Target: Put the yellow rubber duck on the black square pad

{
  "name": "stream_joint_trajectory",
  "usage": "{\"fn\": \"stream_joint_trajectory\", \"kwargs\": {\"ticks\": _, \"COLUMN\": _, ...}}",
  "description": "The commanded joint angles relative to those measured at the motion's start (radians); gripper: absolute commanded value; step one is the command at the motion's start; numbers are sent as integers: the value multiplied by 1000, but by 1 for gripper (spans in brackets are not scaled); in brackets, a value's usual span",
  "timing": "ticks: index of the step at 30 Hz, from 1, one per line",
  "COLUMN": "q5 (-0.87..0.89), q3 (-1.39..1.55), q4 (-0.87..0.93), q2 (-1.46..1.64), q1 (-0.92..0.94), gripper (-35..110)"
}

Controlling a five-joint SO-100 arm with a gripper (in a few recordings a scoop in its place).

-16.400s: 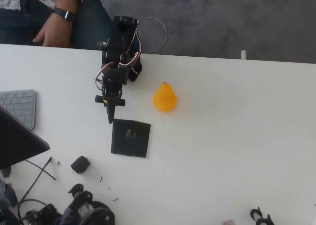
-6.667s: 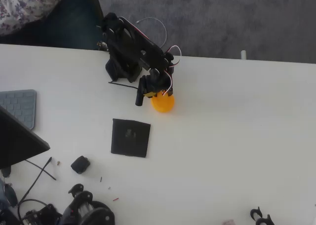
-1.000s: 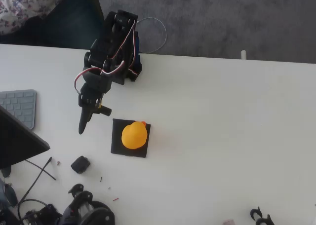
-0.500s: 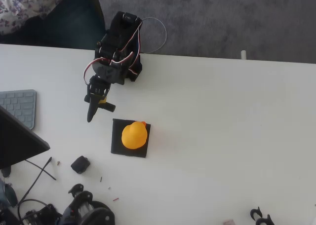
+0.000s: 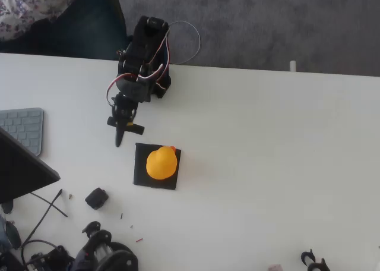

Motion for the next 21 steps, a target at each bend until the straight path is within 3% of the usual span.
{"fn": "stream_joint_trajectory", "kwargs": {"ticks": 1, "q5": -43, "q3": 21, "q4": 8, "q2": 20, "q1": -114, "gripper": 16}}
{"fn": "stream_joint_trajectory", "kwargs": {"ticks": 21, "q5": -29, "q3": 31, "q4": 0, "q2": 20, "q1": -144, "gripper": 16}}
